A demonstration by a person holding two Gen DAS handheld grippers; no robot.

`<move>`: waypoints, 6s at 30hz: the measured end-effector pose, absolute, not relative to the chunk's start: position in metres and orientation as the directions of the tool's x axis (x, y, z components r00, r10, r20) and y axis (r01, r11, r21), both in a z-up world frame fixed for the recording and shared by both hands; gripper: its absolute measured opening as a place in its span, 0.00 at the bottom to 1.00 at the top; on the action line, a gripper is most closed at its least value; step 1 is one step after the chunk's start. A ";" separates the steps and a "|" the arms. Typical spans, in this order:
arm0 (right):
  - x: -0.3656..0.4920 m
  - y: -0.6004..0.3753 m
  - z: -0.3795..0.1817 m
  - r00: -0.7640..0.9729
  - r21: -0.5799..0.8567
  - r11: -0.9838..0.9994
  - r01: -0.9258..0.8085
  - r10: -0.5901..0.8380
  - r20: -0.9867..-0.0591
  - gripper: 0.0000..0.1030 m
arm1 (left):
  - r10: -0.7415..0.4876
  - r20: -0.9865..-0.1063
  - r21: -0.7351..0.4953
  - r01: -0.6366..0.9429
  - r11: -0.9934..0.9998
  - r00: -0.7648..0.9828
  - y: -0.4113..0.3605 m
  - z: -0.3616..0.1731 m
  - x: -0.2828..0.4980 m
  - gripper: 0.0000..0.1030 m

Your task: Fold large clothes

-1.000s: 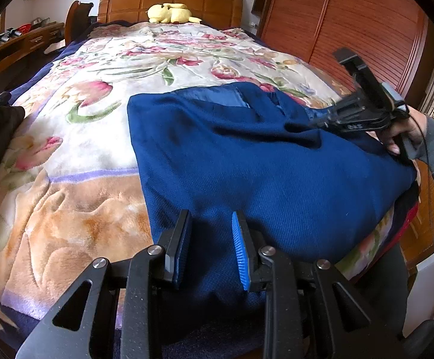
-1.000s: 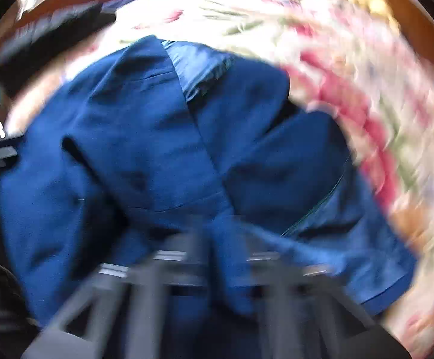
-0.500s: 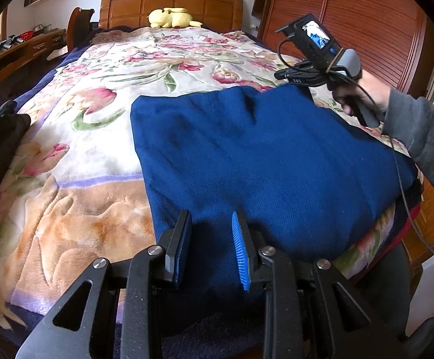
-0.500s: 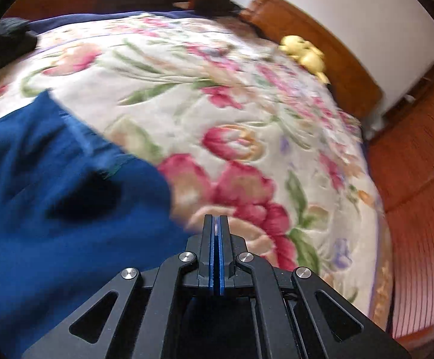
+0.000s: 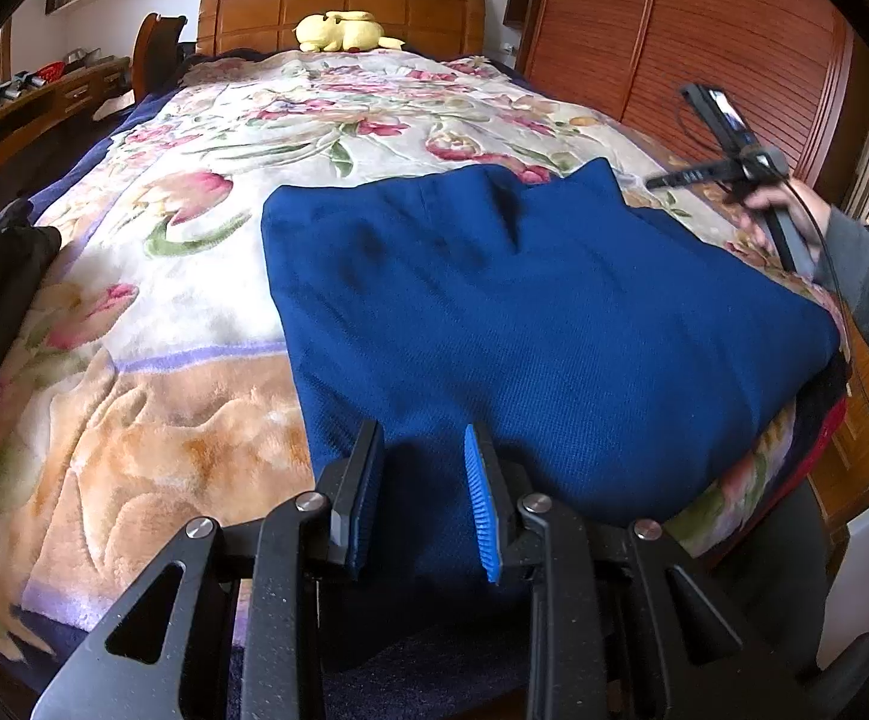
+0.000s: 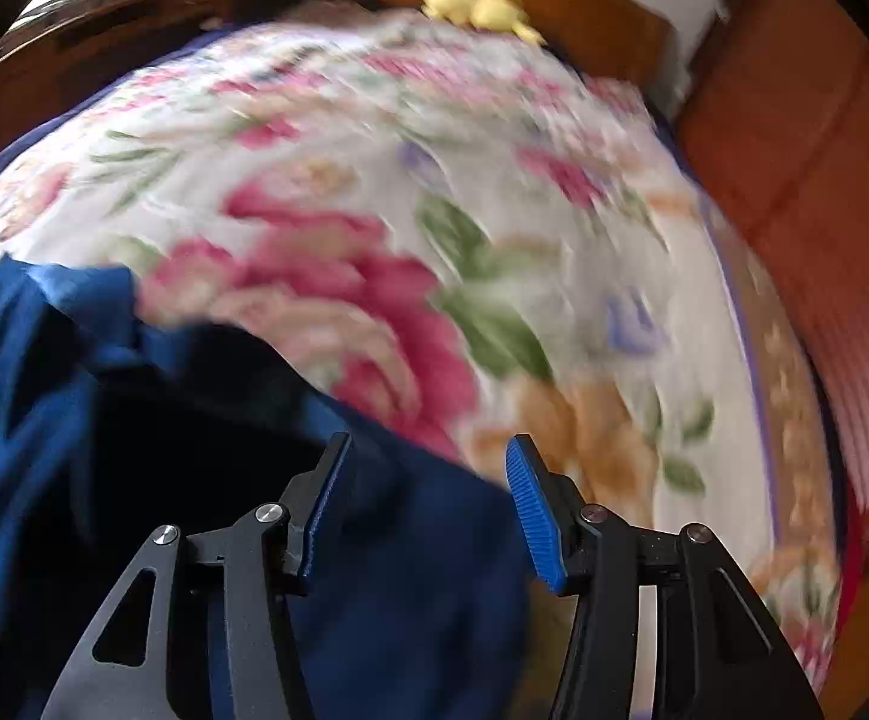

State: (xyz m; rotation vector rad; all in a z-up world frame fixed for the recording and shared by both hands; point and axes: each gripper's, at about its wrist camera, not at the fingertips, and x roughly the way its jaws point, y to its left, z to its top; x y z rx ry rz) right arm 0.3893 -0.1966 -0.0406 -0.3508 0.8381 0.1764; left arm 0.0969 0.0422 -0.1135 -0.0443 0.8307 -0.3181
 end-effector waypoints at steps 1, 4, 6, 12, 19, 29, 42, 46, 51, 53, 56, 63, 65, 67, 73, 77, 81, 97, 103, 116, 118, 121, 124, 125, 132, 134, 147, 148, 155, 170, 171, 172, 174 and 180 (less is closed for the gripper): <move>0.390 -0.207 -0.047 0.642 -0.222 0.937 -0.271 0.004 -0.767 0.52 | -0.292 -0.719 -0.160 0.258 0.953 0.630 0.042 -0.113 0.097 0.28; 0.400 -0.229 -0.064 0.582 -0.171 0.956 -0.238 0.000 -0.813 0.52 | -0.287 -0.724 -0.156 0.257 0.954 0.627 0.042 -0.114 0.097 0.28; 0.411 -0.242 -0.080 0.510 -0.075 0.968 -0.239 0.059 -0.858 0.52 | -0.281 -0.727 -0.148 0.258 0.955 0.626 0.041 -0.114 0.098 0.28; 0.428 -0.258 -0.094 0.483 0.059 0.971 -0.230 0.166 -0.860 0.22 | -0.276 -0.731 -0.142 0.256 0.956 0.624 0.039 -0.115 0.098 0.28; 0.408 -0.271 -0.061 0.689 -0.123 0.987 -0.099 -0.021 -0.725 0.01 | -0.307 -0.729 -0.189 0.252 0.949 0.612 0.045 -0.116 0.100 0.28; 0.375 -0.278 -0.042 0.711 -0.113 0.986 -0.121 0.007 -0.703 0.12 | -0.306 -0.734 -0.181 0.259 0.949 0.607 0.052 -0.105 0.082 0.28; 0.191 -0.185 -0.037 0.665 -0.044 0.884 -0.466 0.317 -0.676 0.47 | -0.261 -0.758 -0.142 0.239 0.961 0.599 0.057 -0.102 0.060 0.29; 0.152 -0.166 -0.040 0.640 -0.024 0.845 -0.534 0.386 -0.664 0.49 | -0.244 -0.763 -0.128 0.230 0.965 0.599 0.057 -0.100 0.054 0.29; 0.130 -0.155 -0.042 0.637 -0.011 0.825 -0.566 0.429 -0.641 0.50 | -0.228 -0.776 -0.130 0.205 0.970 0.587 0.059 -0.107 0.053 0.29; 0.130 -0.152 -0.050 0.636 -0.012 0.824 -0.567 0.428 -0.642 0.50 | -0.225 -0.784 -0.128 0.203 0.971 0.579 0.059 -0.112 0.054 0.29; 0.145 -0.147 -0.070 0.612 -0.029 0.832 -0.554 0.384 -0.691 0.50 | -0.231 -0.785 -0.139 0.200 0.970 0.574 0.060 -0.114 0.053 0.29; 0.136 -0.149 -0.104 0.665 -0.081 0.850 -0.520 0.344 -0.662 0.51 | -0.230 -0.801 -0.149 0.188 0.971 0.552 0.062 -0.125 0.051 0.29; 0.135 -0.149 -0.104 0.664 -0.077 0.852 -0.518 0.344 -0.664 0.51 | -0.244 -0.792 -0.170 0.183 0.968 0.560 0.064 -0.123 0.049 0.29; 0.132 -0.147 -0.104 0.669 -0.090 0.850 -0.520 0.339 -0.662 0.51 | -0.254 -0.780 -0.183 0.180 0.966 0.572 0.065 -0.119 0.047 0.29; 0.124 -0.145 -0.103 0.674 -0.088 0.849 -0.521 0.346 -0.653 0.52 | -0.283 -0.736 -0.214 0.185 0.959 0.615 0.067 -0.097 0.044 0.29; 0.126 -0.143 -0.107 0.679 -0.086 0.851 -0.519 0.349 -0.646 0.52 | -0.276 -0.741 -0.213 0.176 0.961 0.612 0.066 -0.099 0.050 0.29; 0.126 -0.144 -0.106 0.680 -0.085 0.850 -0.520 0.352 -0.644 0.52 | -0.275 -0.743 -0.217 0.170 0.961 0.610 0.064 -0.101 0.054 0.30; 0.125 -0.147 -0.107 0.683 -0.072 0.850 -0.522 0.366 -0.632 0.52 | -0.320 -0.728 -0.277 0.166 0.946 0.607 0.069 -0.108 0.065 0.30; 0.124 -0.150 -0.109 0.686 -0.063 0.849 -0.524 0.377 -0.622 0.52 | -0.374 -0.656 -0.248 0.281 0.927 0.655 0.048 -0.074 0.070 0.11; 0.100 -0.219 -0.081 0.751 -0.036 0.908 -0.417 0.321 -0.577 0.52 | -0.581 -0.563 -0.121 0.637 0.761 0.587 -0.132 0.024 0.119 0.06; 0.090 -0.248 -0.077 0.787 -0.078 0.936 -0.343 0.241 -0.568 0.52 | -0.624 -0.564 -0.121 0.693 0.710 0.541 -0.174 0.032 0.126 0.06; 0.077 -0.295 -0.076 0.812 -0.088 0.966 -0.245 0.155 -0.562 0.52 | -0.668 -0.576 -0.100 0.770 0.631 0.472 -0.233 0.035 0.125 0.05; 0.062 -0.337 -0.075 0.821 -0.075 0.985 -0.158 0.088 -0.564 0.52 | -0.699 -0.599 -0.103 0.828 0.552 0.391 -0.280 0.026 0.117 0.05; 0.056 -0.350 -0.076 0.823 -0.071 0.989 -0.129 0.067 -0.564 0.52 | -0.699 -0.609 -0.108 0.834 0.542 0.375 -0.289 0.020 0.115 0.05; 0.045 -0.388 -0.077 0.813 -0.039 0.998 -0.053 0.021 -0.582 0.52 | -0.645 -0.683 -0.142 0.805 0.576 0.341 -0.299 0.004 0.116 0.07; 0.045 -0.386 -0.072 0.817 -0.040 0.998 -0.058 0.025 -0.576 0.52 | -0.647 -0.668 -0.136 0.795 0.592 0.368 -0.285 0.014 0.113 0.14; 0.065 -0.338 -0.020 0.854 0.053 0.976 -0.212 0.211 -0.475 0.52 | -0.545 -0.598 -0.053 0.650 0.758 0.587 -0.165 0.031 0.110 0.22; 0.069 -0.333 -0.015 0.854 0.053 0.973 -0.223 0.221 -0.471 0.52 | -0.532 -0.603 -0.051 0.636 0.770 0.595 -0.157 0.026 0.110 0.23; 0.098 -0.310 -0.003 0.833 0.066 0.960 -0.272 0.269 -0.484 0.52 | -0.479 -0.644 -0.102 0.554 0.826 0.596 -0.109 -0.014 0.119 0.23; 0.161 -0.301 -0.058 0.600 0.235 0.910 -0.342 0.404 -0.690 0.33 | -0.451 -0.678 -0.192 0.453 0.871 0.580 -0.060 -0.063 0.125 0.24; 0.160 -0.300 -0.058 0.594 0.232 0.904 -0.358 0.413 -0.691 0.20 | -0.454 -0.678 -0.194 0.454 0.869 0.578 -0.061 -0.064 0.125 0.25; 0.157 -0.299 -0.055 0.598 0.213 0.904 -0.371 0.408 -0.690 0.17 | -0.457 -0.678 -0.196 0.457 0.868 0.576 -0.061 -0.065 0.125 0.25; 0.153 -0.298 -0.049 0.631 0.146 0.906 -0.398 0.386 -0.673 0.12 | -0.460 -0.678 -0.195 0.463 0.865 0.574 -0.063 -0.064 0.124 0.25; 0.128 -0.323 0.000 0.794 -0.025 0.945 -0.325 0.258 -0.551 0.11 | -0.484 -0.667 -0.194 0.495 0.847 0.567 -0.078 -0.059 0.134 0.25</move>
